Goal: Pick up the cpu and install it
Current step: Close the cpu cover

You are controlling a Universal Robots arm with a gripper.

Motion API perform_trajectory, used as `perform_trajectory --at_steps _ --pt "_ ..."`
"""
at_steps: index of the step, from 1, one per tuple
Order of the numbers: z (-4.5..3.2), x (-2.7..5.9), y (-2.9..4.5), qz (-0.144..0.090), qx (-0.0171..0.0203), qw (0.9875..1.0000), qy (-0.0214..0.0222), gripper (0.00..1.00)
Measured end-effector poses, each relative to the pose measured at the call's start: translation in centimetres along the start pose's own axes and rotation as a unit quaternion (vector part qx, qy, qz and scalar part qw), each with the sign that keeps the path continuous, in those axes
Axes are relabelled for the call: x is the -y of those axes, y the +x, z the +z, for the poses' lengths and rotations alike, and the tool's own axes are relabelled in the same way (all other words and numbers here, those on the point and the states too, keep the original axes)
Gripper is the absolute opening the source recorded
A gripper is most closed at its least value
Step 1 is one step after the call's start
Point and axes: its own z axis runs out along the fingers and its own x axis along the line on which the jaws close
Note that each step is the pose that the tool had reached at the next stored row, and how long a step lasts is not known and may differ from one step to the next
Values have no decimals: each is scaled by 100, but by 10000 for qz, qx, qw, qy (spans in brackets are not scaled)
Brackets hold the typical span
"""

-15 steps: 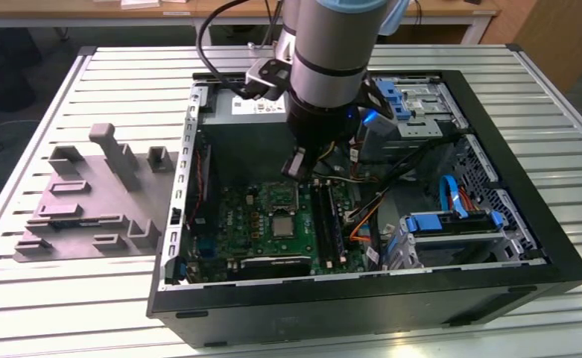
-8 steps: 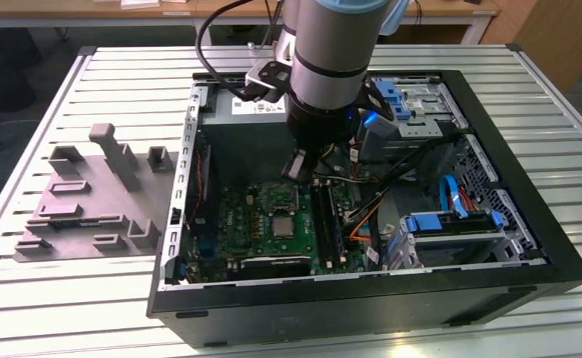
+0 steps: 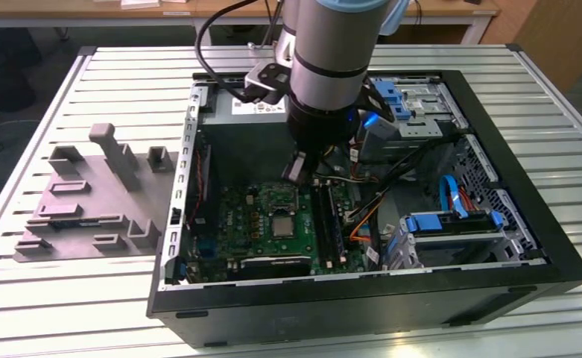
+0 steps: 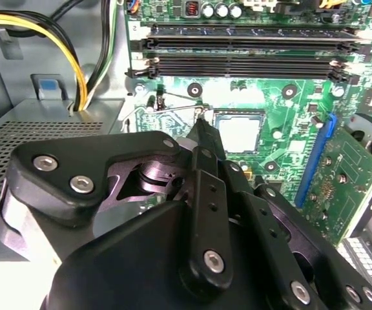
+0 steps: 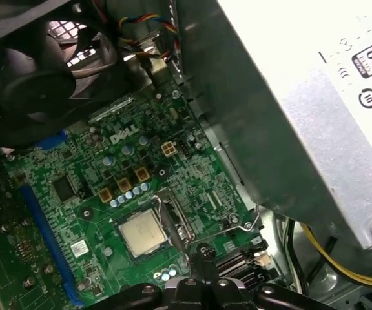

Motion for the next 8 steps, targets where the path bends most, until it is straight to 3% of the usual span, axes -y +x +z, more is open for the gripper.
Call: perform_trajectory --at_steps 8 --pt "0 15 37 -18 -39 10000 22 11"
